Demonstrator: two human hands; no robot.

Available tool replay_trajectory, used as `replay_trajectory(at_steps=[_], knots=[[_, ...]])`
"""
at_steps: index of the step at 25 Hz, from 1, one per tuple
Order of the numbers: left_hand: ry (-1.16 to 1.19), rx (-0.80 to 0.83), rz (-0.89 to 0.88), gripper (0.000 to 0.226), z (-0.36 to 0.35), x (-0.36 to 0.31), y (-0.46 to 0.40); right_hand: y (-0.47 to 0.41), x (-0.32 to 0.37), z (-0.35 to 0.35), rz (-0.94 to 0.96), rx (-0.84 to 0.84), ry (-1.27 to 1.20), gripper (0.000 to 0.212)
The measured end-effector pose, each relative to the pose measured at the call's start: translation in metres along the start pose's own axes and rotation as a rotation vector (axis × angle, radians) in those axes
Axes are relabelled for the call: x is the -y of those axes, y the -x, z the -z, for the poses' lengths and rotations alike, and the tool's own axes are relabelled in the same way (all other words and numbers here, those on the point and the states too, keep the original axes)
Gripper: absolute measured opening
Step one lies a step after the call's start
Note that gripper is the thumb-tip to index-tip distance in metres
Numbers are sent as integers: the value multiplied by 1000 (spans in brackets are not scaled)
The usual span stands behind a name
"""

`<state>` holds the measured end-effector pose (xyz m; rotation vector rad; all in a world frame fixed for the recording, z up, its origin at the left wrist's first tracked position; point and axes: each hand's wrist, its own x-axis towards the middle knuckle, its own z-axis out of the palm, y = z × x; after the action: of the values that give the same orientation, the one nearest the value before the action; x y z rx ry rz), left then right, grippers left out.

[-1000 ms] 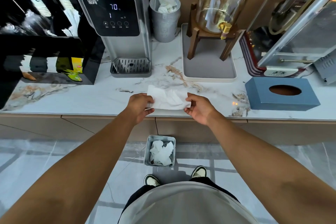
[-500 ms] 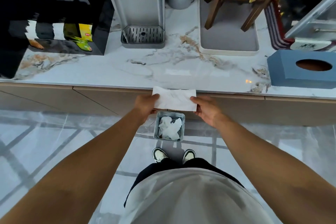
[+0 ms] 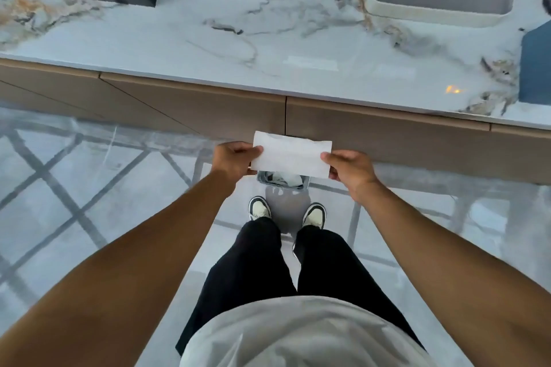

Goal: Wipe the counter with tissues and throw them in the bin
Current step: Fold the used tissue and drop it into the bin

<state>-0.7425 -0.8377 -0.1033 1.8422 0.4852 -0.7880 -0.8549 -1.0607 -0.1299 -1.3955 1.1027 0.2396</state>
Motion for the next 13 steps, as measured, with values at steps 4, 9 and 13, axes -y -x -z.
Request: replay_trajectory(at_steps=[4,9,13], knots=[[-161,39,33,11,-5,48,-41,-25,-45,-13,-2,-36,82,3],[-304,93,36,12,-12,93,-101,-75,-90,-46,-31,-91,181,12],[-600,70,-83,18,-36,122,-167,-134,-132,-69,-74,-135,245,12]])
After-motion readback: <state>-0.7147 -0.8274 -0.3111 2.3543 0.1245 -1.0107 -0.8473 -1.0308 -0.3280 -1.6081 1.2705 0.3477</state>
